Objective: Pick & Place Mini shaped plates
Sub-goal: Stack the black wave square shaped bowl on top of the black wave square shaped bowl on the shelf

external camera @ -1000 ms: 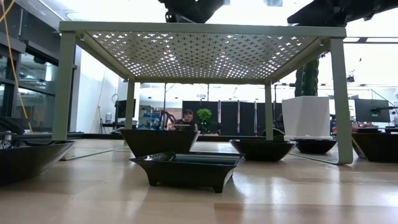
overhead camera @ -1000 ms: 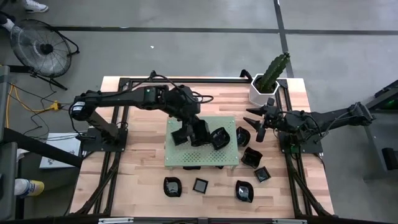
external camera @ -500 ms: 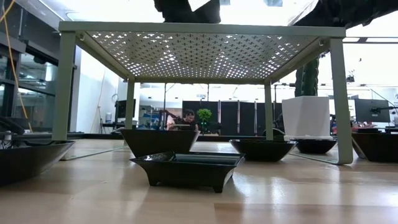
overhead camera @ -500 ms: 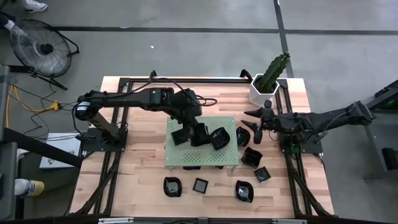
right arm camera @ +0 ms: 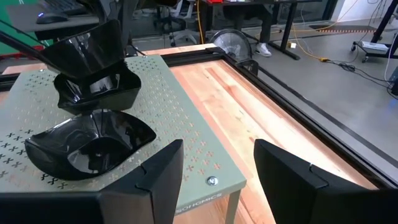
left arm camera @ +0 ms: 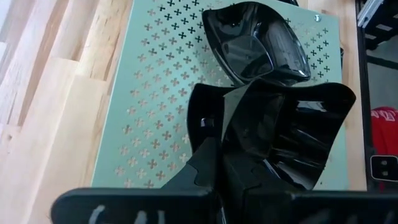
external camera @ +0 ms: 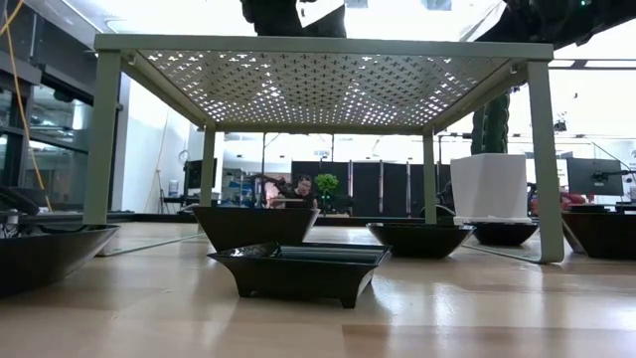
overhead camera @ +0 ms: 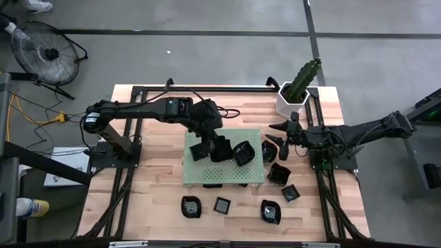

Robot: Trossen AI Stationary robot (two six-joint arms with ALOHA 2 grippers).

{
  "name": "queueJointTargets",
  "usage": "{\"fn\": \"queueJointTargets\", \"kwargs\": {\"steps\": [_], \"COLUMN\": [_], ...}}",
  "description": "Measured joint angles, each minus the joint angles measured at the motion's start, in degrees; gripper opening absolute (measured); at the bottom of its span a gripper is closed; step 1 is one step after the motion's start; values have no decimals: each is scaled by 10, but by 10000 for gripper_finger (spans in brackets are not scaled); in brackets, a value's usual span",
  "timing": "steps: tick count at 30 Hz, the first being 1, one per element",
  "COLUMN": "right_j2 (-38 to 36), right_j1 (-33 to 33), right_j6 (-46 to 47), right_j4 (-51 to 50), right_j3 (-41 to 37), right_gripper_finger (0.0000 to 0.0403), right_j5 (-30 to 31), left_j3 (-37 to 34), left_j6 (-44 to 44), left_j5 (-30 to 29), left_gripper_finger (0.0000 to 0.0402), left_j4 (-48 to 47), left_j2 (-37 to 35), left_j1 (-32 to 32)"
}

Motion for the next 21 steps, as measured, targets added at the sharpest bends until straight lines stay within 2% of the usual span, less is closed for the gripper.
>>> {"fn": "queueJointTargets", "kwargs": {"steps": [15,21], "right_j2": [0,0], "right_j1": [0,0], "right_j6": [-4,-4], "right_j4": [-1,-1], "right_j3": [0,0], "right_gripper_finger": [193,193], "right_j5": [0,0], "left_j3": [0,0], "left_j6": [6,16], "left_j5": [-10,-8], "left_gripper_finger": [3,46], "left_j4": [0,0], "left_j2": [0,0], "left_j1": [0,0]}}
